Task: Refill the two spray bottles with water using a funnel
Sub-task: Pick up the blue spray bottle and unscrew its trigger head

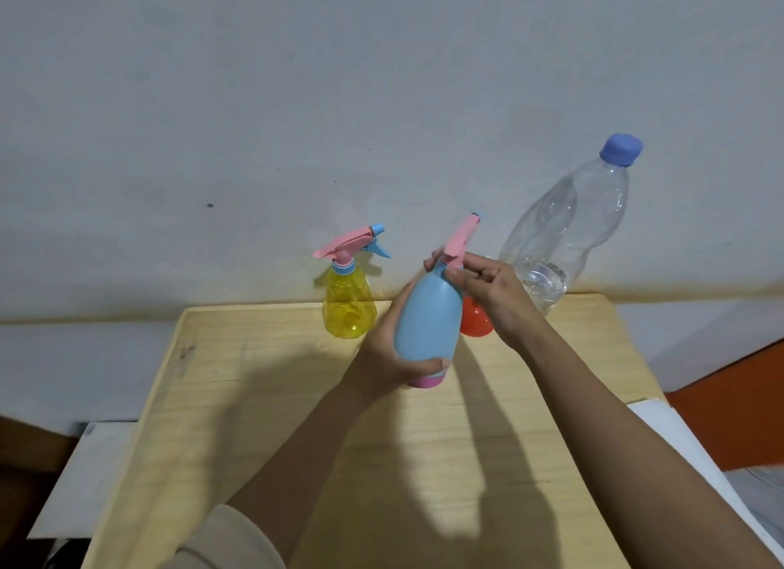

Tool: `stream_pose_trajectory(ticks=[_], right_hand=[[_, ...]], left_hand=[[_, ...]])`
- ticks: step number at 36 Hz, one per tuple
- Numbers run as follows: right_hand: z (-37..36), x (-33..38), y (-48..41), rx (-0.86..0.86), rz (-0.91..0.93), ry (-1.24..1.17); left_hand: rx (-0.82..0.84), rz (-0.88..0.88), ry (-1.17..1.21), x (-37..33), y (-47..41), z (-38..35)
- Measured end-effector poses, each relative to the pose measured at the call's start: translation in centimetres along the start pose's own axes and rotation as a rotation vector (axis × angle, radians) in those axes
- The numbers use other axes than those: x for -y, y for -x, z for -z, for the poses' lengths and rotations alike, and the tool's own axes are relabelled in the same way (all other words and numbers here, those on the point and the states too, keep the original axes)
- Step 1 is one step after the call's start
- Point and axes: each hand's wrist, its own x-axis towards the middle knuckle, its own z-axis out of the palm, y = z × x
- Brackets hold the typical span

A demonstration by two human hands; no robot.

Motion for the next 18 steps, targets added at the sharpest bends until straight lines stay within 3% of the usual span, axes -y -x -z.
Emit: stream_pose_trajectory(ticks=[3, 8, 10, 13, 18], right_hand=[[-0.5, -0.8, 0.6, -0.040, -0.093, -0.065], [-2.7, -1.9, 1.4, -0.488, -0.079, -0.004], [-2.9, -1.6, 1.6, -0.553, -0.051, -0.034], [-2.2, -1.5, 1.8, -0.487, -0.034, -0.068], [-1.6, -2.2, 2.6, -0.233, 0.002, -0.227]], left_hand=[[-0.046, 0.032, -0.016, 0.0, 1.2, -0.5], [-0.117, 0.057, -0.121, 0.1, 2.4, -1.6], [-0.124, 0.054, -0.145, -0.1, 2.6, -2.0], [-0.149, 0.033, -0.174, -0.1, 3.0, -2.2], [-0.165, 0.003, -0.206, 0.0, 3.5, -2.6]])
